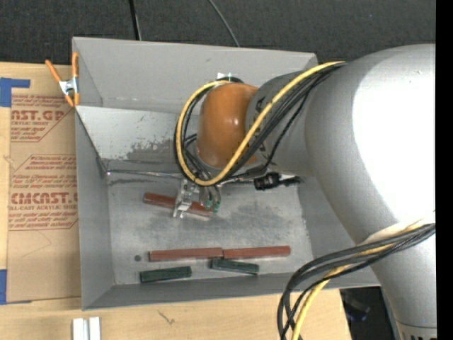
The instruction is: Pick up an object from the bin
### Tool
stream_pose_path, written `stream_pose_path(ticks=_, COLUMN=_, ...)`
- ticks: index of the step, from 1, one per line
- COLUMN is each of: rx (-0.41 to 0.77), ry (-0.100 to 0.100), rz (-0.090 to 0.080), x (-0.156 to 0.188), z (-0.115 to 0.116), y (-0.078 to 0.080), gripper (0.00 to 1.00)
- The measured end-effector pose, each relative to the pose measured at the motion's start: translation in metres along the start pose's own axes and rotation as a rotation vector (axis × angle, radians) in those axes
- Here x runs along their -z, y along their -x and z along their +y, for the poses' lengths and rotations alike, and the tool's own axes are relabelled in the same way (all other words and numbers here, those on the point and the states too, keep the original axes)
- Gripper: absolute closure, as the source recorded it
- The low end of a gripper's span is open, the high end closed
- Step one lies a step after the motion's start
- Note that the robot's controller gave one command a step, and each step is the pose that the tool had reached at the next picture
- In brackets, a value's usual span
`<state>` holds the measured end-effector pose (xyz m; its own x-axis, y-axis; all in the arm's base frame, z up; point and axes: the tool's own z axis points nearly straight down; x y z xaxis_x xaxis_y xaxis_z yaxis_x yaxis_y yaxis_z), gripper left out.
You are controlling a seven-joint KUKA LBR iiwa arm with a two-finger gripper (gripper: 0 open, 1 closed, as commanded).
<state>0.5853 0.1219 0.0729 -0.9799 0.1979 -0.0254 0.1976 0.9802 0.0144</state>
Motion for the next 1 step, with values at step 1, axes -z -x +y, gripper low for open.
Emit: stream_pose_path(ticks=1, rx=0.001, ry=-0.006, rz=0.011, x=0.0102, z=-0.0009, y=-0.0029, gripper=1.0)
